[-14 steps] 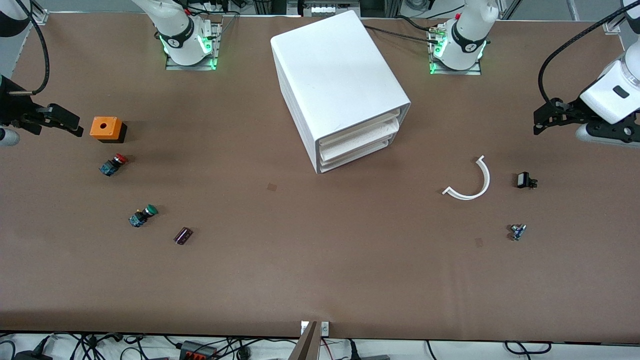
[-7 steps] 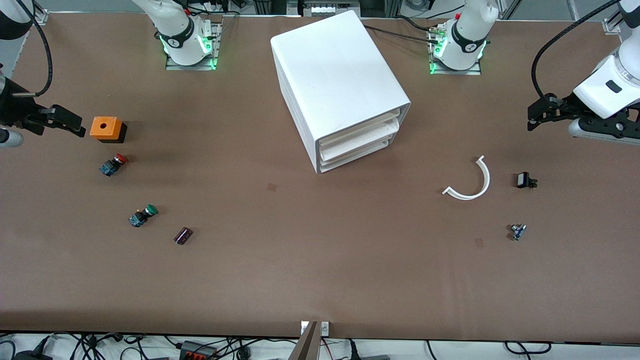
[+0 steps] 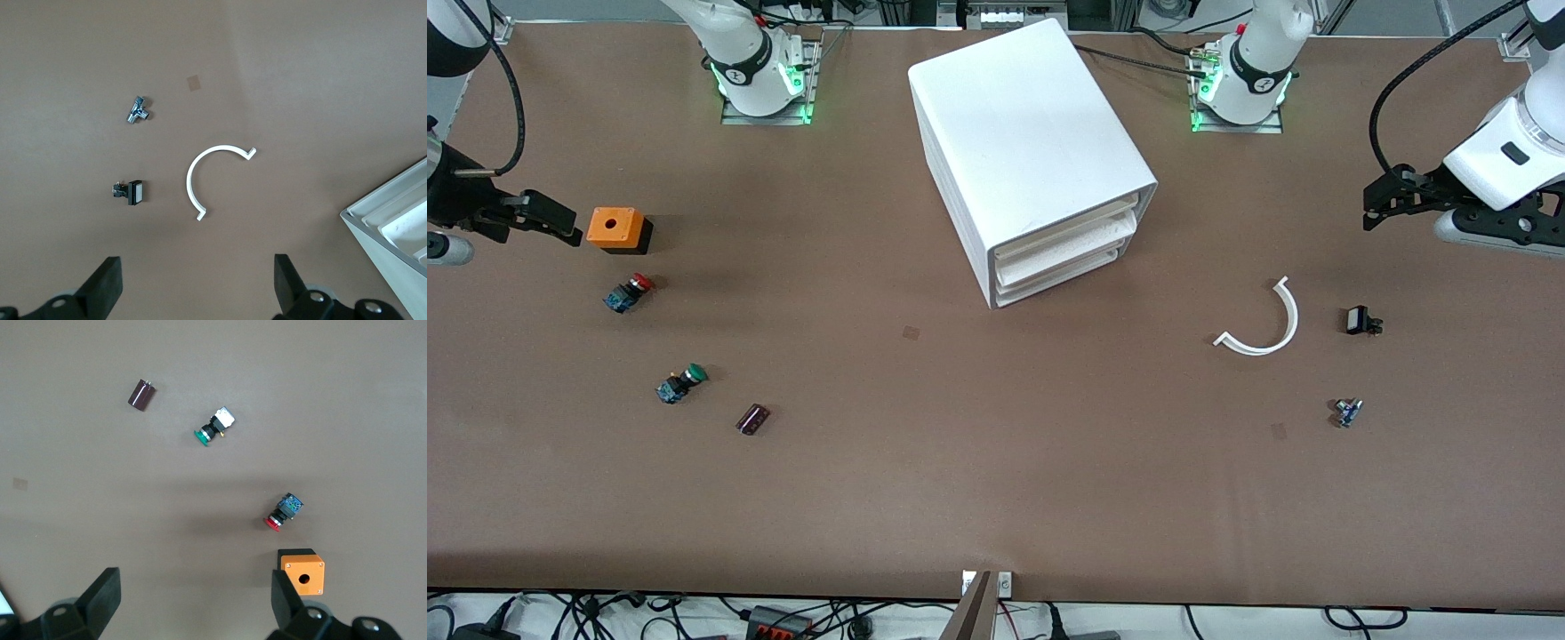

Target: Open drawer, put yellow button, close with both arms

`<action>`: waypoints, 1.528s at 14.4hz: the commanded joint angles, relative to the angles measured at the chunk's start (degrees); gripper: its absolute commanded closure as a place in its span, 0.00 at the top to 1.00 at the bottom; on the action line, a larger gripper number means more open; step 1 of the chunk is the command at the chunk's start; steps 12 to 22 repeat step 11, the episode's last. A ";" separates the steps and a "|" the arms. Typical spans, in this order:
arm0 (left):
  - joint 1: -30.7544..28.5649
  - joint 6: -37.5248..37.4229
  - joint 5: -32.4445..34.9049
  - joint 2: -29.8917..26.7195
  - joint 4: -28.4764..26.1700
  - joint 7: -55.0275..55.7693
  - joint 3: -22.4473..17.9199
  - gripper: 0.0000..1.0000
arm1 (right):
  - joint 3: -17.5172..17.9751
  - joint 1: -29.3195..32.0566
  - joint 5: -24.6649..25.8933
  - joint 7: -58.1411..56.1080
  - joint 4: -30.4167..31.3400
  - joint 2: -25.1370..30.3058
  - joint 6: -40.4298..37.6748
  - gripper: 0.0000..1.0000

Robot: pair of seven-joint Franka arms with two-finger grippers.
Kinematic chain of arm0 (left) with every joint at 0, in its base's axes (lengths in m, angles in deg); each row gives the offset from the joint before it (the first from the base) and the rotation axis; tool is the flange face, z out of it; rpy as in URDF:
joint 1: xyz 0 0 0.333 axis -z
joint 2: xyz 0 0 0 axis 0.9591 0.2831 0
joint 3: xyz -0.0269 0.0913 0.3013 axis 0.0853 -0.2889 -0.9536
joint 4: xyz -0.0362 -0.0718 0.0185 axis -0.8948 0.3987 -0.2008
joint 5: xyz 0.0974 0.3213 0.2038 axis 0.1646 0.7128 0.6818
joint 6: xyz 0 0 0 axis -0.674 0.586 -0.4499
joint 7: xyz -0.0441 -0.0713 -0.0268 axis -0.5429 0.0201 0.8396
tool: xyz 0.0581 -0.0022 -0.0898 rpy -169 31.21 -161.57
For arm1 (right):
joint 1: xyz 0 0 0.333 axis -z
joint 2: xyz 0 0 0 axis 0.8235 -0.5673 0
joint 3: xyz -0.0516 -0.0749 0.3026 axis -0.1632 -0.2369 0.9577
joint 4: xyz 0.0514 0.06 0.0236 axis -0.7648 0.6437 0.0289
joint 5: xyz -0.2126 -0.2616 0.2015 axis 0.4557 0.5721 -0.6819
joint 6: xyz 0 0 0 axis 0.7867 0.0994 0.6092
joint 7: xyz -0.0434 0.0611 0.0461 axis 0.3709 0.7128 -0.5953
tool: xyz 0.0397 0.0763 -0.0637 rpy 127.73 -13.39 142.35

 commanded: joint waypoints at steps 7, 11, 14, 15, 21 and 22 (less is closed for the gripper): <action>0.27 -0.98 -0.75 -0.71 0.44 -0.47 1.04 1.00 | 0.70 0.69 0.02 -0.67 1.09 0.80 1.01 1.00; 0.18 -0.98 -0.75 -0.62 0.44 -0.47 1.04 1.00 | 0.70 0.69 0.02 -0.68 1.09 0.54 1.27 1.00; 0.18 -0.98 -0.75 -0.62 0.44 -0.47 1.04 1.00 | 0.70 0.69 0.02 -0.68 1.09 0.54 1.27 1.00; 0.18 -0.98 -0.75 -0.62 0.44 -0.47 1.04 1.00 | 0.70 0.69 0.02 -0.68 1.09 0.54 1.27 1.00; 0.18 -0.98 -0.75 -0.62 0.44 -0.47 1.04 1.00 | 0.70 0.69 0.02 -0.68 1.09 0.54 1.27 1.00; 0.18 -0.98 -0.75 -0.62 0.44 -0.47 1.04 1.00 | 0.70 0.69 0.02 -0.68 1.09 0.54 1.27 1.00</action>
